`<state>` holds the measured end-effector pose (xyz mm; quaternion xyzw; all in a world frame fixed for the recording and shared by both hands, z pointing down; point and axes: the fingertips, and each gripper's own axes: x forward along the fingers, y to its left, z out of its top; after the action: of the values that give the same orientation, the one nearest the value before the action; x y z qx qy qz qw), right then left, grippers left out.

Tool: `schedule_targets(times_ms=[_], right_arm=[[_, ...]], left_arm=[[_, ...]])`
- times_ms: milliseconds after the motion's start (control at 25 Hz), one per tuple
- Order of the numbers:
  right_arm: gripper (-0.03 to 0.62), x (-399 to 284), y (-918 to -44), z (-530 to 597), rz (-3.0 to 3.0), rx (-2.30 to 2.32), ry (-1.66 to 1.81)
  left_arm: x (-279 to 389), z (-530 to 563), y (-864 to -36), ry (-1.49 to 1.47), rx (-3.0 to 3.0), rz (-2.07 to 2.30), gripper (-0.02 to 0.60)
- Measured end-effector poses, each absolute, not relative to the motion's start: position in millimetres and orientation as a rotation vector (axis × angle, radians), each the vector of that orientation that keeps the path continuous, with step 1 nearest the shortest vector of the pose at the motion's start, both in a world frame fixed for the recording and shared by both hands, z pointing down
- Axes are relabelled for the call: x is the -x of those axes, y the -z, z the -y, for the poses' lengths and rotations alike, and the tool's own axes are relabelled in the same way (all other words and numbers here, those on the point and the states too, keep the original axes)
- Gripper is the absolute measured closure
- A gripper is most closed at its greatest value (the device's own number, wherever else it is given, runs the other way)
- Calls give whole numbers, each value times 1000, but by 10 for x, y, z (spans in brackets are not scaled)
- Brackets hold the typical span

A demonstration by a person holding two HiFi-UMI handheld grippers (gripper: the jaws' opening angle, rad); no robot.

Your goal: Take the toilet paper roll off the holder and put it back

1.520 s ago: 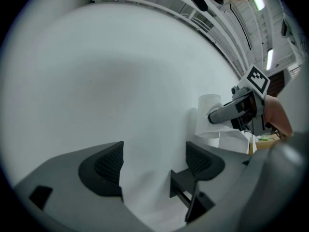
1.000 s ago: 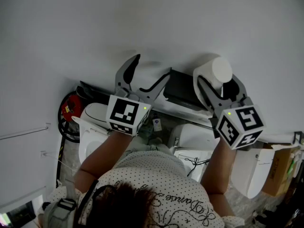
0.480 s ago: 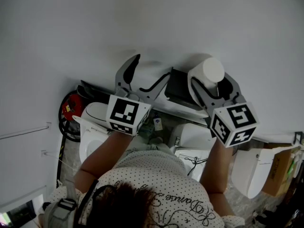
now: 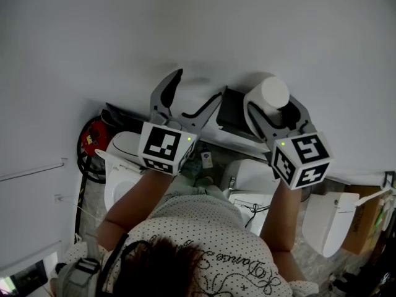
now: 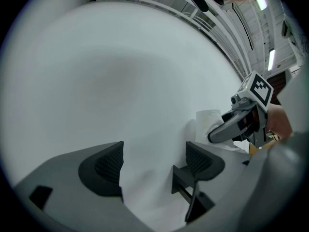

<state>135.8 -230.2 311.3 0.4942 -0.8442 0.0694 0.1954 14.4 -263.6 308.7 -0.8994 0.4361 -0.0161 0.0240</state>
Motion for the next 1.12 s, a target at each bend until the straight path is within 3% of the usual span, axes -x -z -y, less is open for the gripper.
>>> schedule_targets(times_ms=[1120], right_arm=[[301,-1332,-3512,2343,2301,-1348,-259]], left_arm=[[-190,2603,-3125,62,2798,-1321,195]])
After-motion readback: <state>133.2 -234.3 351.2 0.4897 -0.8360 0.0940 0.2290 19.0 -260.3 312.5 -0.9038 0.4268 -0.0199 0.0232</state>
